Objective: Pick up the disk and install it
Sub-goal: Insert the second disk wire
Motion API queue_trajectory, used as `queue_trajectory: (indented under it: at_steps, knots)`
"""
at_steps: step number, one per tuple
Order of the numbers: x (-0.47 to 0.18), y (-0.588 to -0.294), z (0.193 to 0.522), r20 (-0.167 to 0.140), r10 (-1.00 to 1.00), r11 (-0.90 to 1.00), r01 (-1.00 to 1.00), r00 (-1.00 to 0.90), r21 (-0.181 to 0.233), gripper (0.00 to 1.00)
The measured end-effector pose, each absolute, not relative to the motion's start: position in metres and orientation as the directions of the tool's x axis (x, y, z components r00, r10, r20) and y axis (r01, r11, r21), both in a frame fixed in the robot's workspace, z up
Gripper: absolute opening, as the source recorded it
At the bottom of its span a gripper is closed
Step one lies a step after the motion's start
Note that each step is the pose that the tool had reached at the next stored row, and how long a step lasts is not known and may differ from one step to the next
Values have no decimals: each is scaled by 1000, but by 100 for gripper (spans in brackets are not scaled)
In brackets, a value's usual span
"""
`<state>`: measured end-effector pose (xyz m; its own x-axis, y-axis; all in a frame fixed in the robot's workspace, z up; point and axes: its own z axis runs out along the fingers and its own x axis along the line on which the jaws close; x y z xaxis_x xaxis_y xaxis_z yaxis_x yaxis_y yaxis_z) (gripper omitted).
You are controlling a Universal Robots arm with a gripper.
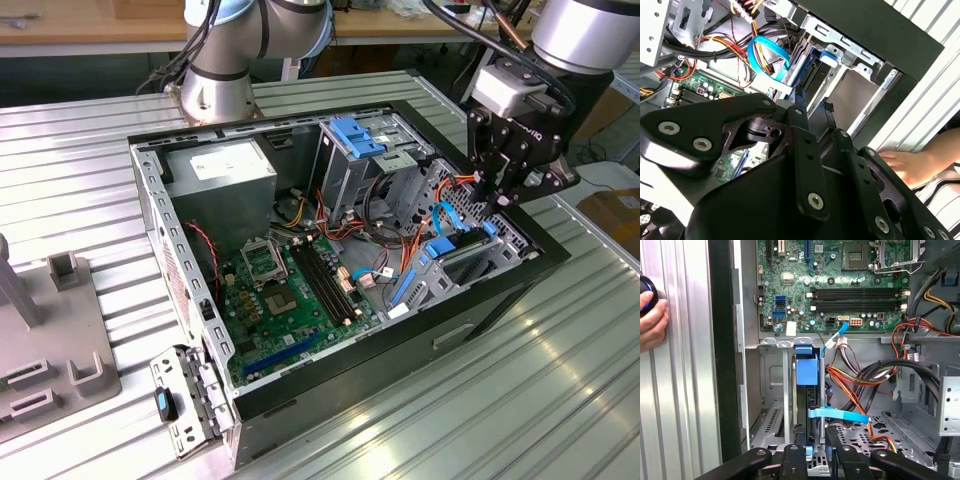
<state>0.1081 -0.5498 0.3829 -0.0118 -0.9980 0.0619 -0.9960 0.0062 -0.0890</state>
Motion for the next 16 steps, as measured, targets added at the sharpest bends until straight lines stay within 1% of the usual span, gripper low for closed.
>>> queue_trajectory:
  at_steps: [16]
  knots:
    - [126,-550,383,62,-997,-49,-995,44,-89,30]
